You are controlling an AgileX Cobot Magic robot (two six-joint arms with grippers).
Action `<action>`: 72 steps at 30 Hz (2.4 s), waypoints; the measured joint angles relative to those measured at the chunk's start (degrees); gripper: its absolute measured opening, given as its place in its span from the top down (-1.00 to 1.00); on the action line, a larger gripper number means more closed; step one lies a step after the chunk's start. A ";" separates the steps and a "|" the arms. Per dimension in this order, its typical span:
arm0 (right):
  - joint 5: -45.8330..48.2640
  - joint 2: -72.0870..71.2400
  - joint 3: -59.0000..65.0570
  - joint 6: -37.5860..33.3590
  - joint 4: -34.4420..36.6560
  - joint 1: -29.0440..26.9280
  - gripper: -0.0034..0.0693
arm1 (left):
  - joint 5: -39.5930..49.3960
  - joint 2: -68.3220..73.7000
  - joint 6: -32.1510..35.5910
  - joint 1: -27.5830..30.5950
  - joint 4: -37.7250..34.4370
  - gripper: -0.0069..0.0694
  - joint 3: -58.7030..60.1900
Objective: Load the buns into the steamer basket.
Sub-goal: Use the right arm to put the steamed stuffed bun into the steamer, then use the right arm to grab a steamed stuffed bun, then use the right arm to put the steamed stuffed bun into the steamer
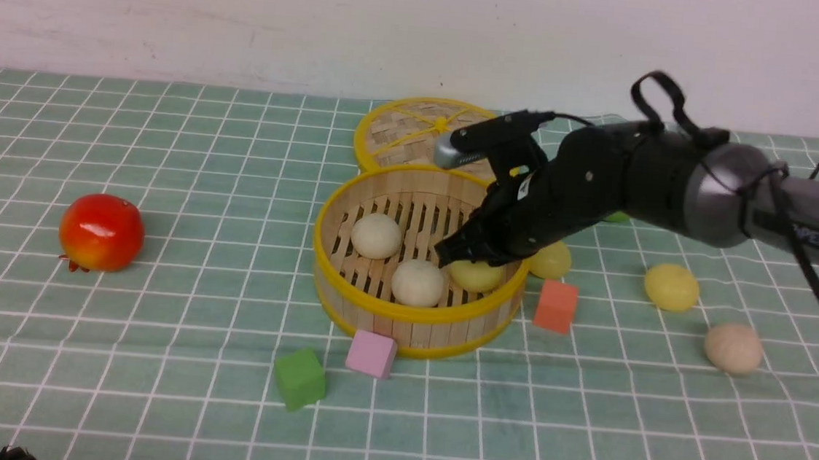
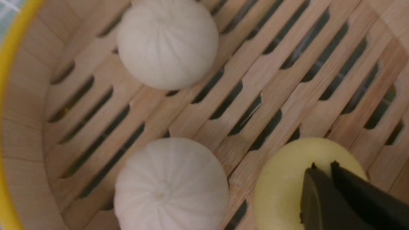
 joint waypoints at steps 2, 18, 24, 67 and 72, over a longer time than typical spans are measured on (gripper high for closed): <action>-0.10 0.18 -0.12 0.00 -0.07 0.00 0.80 | 0.00 0.00 0.00 0.00 0.00 0.72 0.00; 10.42 -13.54 0.00 -0.82 -4.48 -0.08 -0.59 | 0.00 0.00 0.00 0.00 0.00 0.69 0.00; 15.87 -20.91 8.52 8.46 -13.54 -7.22 -0.36 | 0.00 0.00 0.00 0.00 0.00 0.67 0.00; 7.56 -14.86 19.49 9.89 -6.73 -24.68 0.89 | 0.00 0.00 0.00 0.00 0.00 0.57 0.00; 11.00 -20.22 14.51 4.20 0.93 -20.24 0.89 | 0.00 0.00 0.00 0.00 0.00 0.55 0.00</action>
